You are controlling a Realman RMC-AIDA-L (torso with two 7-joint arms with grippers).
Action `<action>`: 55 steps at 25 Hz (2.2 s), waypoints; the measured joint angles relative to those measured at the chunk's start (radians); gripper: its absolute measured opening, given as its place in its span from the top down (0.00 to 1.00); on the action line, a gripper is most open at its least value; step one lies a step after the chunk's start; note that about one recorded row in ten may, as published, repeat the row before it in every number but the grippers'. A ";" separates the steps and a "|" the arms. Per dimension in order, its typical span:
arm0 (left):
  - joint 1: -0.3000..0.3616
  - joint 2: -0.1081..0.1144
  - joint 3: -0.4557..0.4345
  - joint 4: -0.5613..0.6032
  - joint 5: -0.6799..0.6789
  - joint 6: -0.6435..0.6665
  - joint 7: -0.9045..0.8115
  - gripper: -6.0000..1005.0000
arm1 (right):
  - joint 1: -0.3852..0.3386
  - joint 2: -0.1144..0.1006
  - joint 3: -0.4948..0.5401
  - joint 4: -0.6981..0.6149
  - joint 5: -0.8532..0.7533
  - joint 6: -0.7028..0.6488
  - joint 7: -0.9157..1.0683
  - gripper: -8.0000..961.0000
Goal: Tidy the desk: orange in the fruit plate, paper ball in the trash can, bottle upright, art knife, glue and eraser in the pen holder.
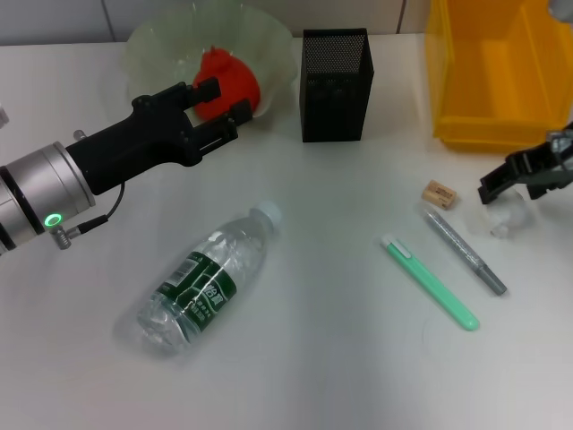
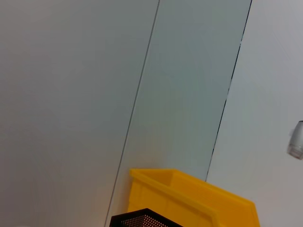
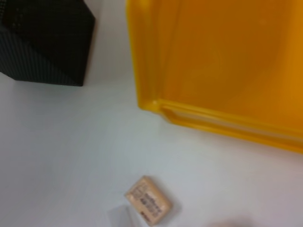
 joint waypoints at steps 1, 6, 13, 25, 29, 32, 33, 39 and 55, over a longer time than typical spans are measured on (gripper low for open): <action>-0.002 -0.001 -0.001 0.000 0.000 0.000 -0.001 0.37 | 0.007 0.000 0.000 0.013 0.000 0.006 -0.002 0.21; -0.003 -0.001 -0.004 -0.002 0.000 0.000 -0.001 0.37 | 0.034 -0.004 -0.002 0.082 0.000 0.030 -0.013 0.21; -0.003 -0.001 -0.006 -0.007 0.000 -0.002 -0.001 0.37 | 0.030 -0.016 -0.009 0.094 -0.003 0.026 -0.013 0.21; -0.007 -0.001 -0.002 -0.008 0.000 -0.002 -0.001 0.38 | -0.001 -0.016 -0.001 -0.012 0.039 0.017 -0.028 0.47; -0.008 -0.001 -0.002 -0.008 -0.002 0.006 -0.002 0.38 | -0.060 -0.015 -0.001 -0.176 0.174 -0.030 -0.060 0.54; -0.007 -0.001 -0.002 -0.008 -0.008 0.009 -0.003 0.38 | -0.105 -0.015 0.000 -0.305 0.239 -0.027 -0.059 0.55; -0.007 -0.001 -0.002 -0.008 -0.008 0.009 -0.003 0.38 | -0.116 -0.013 0.001 -0.348 0.242 -0.014 -0.054 0.55; -0.008 -0.001 -0.002 -0.008 -0.011 0.010 -0.004 0.38 | -0.125 0.006 0.000 -0.426 0.139 0.150 -0.010 0.54; -0.020 0.005 0.010 0.003 -0.001 0.001 -0.089 0.38 | -0.119 0.009 -0.022 -0.274 0.284 0.346 -0.174 0.27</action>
